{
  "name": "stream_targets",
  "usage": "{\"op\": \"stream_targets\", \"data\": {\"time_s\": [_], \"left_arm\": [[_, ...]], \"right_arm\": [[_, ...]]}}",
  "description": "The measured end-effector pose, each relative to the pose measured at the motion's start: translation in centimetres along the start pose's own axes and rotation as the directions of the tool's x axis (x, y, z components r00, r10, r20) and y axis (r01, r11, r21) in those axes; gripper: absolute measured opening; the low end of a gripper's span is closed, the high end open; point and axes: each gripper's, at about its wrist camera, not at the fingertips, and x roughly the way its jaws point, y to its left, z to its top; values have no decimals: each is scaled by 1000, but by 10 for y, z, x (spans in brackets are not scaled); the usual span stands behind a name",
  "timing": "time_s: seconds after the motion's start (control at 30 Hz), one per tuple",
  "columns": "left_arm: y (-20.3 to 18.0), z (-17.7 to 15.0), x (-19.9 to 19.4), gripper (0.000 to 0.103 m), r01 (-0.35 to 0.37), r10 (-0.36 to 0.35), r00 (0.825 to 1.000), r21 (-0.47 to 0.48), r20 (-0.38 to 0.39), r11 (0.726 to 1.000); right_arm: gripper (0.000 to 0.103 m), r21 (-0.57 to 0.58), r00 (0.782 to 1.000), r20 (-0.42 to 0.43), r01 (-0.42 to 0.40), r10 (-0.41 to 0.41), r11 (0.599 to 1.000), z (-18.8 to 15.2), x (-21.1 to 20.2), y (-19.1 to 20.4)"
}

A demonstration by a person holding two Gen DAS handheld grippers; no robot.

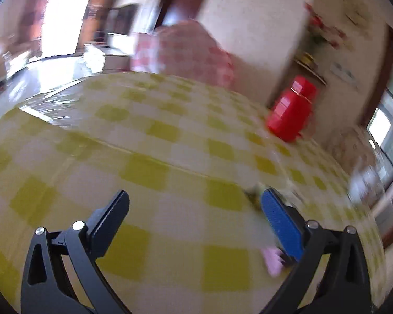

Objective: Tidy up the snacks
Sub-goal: 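Swing both open tools back toward the remaining snacks on the table, then grasp the white-and-yellow fruit-print packet with the right tool, then grasp the pink-and-black chocolate bar with the left tool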

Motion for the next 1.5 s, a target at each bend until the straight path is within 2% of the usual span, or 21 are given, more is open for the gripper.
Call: {"op": "stream_targets", "data": {"time_s": [0.1,0.2,0.27,0.4,0.47,0.53,0.57,0.6,0.7,0.87,1.0,1.07,1.13,1.27,1.3,1.33,1.37,1.5], "left_arm": [[17,5,-4,101,-1,4,1000,-102,20,995],[15,9,-3,101,-7,9,1000,-83,25,997],[12,9,-3,101,-1,3,1000,-68,19,998],[9,9,-3,101,11,-10,1000,-40,11,999],[9,7,-3,101,13,-13,1000,-30,3,999],[9,7,-1,101,21,-21,1000,-19,-12,1000],[8,6,0,101,28,-28,999,-16,-22,999],[7,5,2,101,37,-38,999,-11,-38,999],[1,2,7,101,75,-75,995,9,-73,997],[-15,-9,10,101,105,-97,990,71,-104,992],[-22,-14,10,101,142,-128,983,102,-132,985],[-26,-18,12,101,180,-161,973,101,-167,979],[-34,-22,15,101,210,-183,961,119,-207,970],[-50,-35,17,101,275,-225,933,151,-282,950],[-56,-39,17,101,279,-219,933,186,-287,942],[-61,-41,15,101,277,-211,935,214,-286,937],[-65,-44,14,101,275,-203,937,241,-285,931],[-85,-59,10,101,294,-195,930,313,-310,903]], "right_arm": [[87,42,1000,-8,0,1,999,23,27,18],[87,79,993,-55,109,-105,991,37,59,36],[87,112,991,-79,118,-110,987,42,74,40],[86,32,970,-87,231,-228,972,48,93,55],[78,-48,964,-84,247,-251,968,42,89,56],[53,-114,971,-78,214,-224,970,34,75,47],[48,-143,976,-75,194,-206,971,30,67,41],[40,-170,979,-63,183,-196,968,26,56,31],[39,-205,982,-8,181,-187,962,16,20,-5],[41,-117,983,-39,172,-178,978,0,-5,-60],[44,-89,989,-27,144,-147,986,-4,-12,-69],[55,-114,986,-6,162,-164,980,-2,-13,-66],[75,-133,985,13,172,-171,976,2,-13,-64],[75,-145,986,-3,165,-167,976,9,-3,-63],[66,-151,987,-15,158,-162,976,9,-1,-62],[44,-154,986,-17,160,-165,975,9,-1,-62],[35,-147,985,-13,171,-174,974,8,-3,-62],[32,-108,982,8,190,-191,976,-7,-23,-70]]}}
